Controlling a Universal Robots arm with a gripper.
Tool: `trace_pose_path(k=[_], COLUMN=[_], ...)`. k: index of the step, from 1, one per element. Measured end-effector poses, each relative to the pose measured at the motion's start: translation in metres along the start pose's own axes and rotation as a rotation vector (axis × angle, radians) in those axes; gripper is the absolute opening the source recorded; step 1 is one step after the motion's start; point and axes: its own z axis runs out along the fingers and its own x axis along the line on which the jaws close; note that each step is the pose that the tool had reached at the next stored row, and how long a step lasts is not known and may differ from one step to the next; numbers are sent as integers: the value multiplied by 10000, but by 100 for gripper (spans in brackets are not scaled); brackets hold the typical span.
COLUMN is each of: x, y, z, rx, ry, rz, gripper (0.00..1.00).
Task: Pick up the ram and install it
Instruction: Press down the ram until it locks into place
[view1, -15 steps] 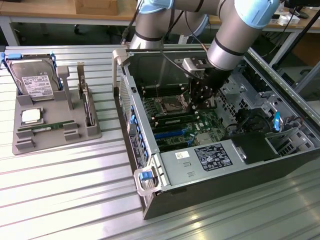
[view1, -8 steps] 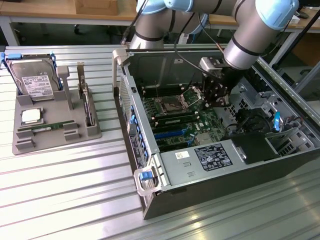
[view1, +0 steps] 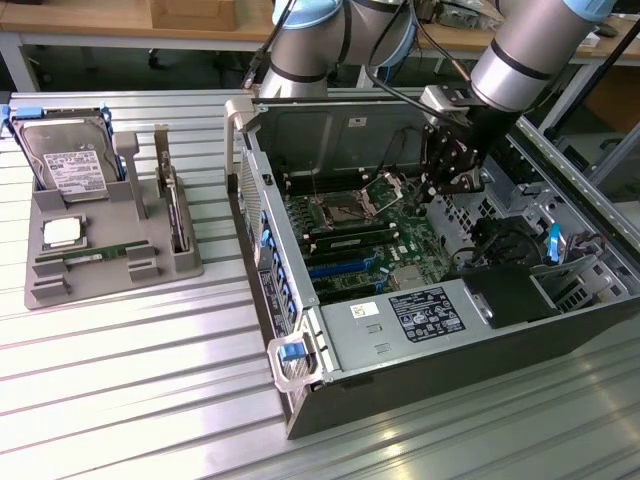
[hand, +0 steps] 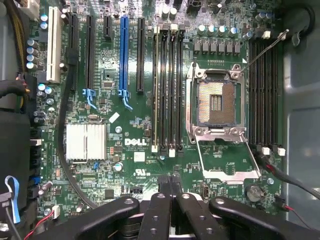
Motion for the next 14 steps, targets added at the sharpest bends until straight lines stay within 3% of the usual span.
trace_pose_path(k=[7,14], x=[0,0], y=[-1,-1], z=[-2,-1], rx=[10,162], ry=[-7,-220], rz=[144,2341], gripper=[10,10])
